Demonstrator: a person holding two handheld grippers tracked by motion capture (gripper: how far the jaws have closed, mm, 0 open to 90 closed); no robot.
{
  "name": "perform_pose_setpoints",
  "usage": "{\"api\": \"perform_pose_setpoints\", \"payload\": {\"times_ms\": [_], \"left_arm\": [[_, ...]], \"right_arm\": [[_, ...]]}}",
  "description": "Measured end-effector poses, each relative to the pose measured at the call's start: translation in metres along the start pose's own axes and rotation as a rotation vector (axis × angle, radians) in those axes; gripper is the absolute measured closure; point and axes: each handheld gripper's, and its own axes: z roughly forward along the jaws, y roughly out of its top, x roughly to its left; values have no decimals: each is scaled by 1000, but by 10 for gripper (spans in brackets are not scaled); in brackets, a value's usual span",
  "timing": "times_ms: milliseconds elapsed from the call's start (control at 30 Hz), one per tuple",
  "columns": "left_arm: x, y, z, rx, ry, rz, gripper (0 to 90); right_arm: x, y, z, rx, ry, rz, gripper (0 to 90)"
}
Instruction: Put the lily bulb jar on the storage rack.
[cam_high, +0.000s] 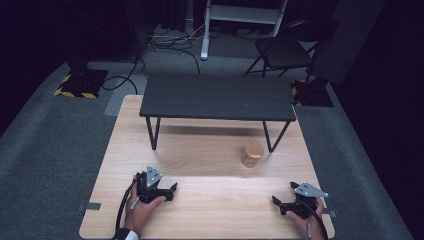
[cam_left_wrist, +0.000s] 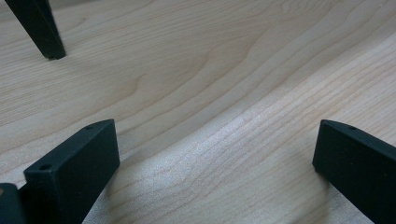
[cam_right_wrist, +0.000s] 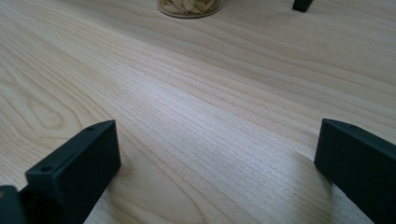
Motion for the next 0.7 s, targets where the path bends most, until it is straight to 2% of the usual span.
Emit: {"api": "perform_pose_setpoints", "payload": {"times_ms": [400, 567, 667, 700], "left_arm": [[0, 0, 0, 1, 0, -1, 5], [0, 0, 0, 1, 1, -2, 4], [0, 1, 0, 1, 2, -2, 4], [0, 1, 0, 0, 2, -3, 5]], "right_arm": [[2, 0, 0, 0, -7, 3, 0], [-2, 0, -1, 1, 6, -4, 0], [-3, 5, 0, 17, 6, 3, 1], [-5, 9, 0, 24, 16, 21, 3]]}}
